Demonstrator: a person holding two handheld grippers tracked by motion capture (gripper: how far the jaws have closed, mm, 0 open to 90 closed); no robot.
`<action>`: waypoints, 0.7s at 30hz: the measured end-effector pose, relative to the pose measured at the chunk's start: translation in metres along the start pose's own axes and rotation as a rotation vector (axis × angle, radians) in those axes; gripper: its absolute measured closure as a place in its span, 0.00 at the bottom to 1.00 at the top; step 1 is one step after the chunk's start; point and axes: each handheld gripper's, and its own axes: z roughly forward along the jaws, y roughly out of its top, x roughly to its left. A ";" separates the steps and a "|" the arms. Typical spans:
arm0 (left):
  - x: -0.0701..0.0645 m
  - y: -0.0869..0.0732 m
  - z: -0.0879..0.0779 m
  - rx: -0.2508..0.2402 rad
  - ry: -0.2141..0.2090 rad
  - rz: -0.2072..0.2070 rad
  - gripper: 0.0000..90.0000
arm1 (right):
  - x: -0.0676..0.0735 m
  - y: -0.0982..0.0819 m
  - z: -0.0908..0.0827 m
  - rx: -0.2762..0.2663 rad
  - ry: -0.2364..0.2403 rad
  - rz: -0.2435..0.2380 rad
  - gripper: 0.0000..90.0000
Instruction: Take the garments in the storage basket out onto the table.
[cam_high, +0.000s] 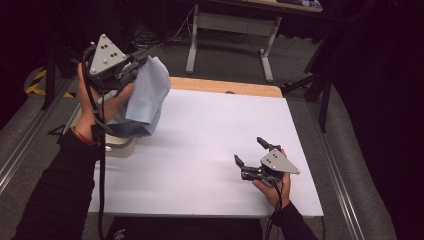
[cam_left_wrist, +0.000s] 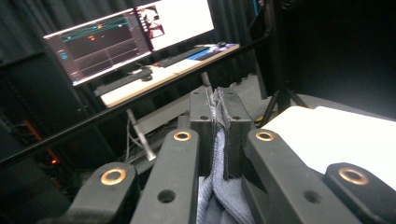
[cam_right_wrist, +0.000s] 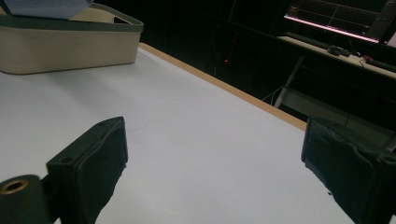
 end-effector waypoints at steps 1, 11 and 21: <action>-0.004 0.002 0.002 -0.002 -0.007 0.006 0.96 | -0.001 0.000 -0.001 -0.002 -0.001 0.002 0.09; -0.035 0.018 0.024 -0.018 -0.101 0.015 0.96 | -0.005 0.001 -0.003 -0.017 -0.006 0.016 0.09; -0.085 0.005 0.053 0.004 -0.229 0.038 0.96 | -0.009 0.000 -0.004 -0.026 -0.010 0.036 0.09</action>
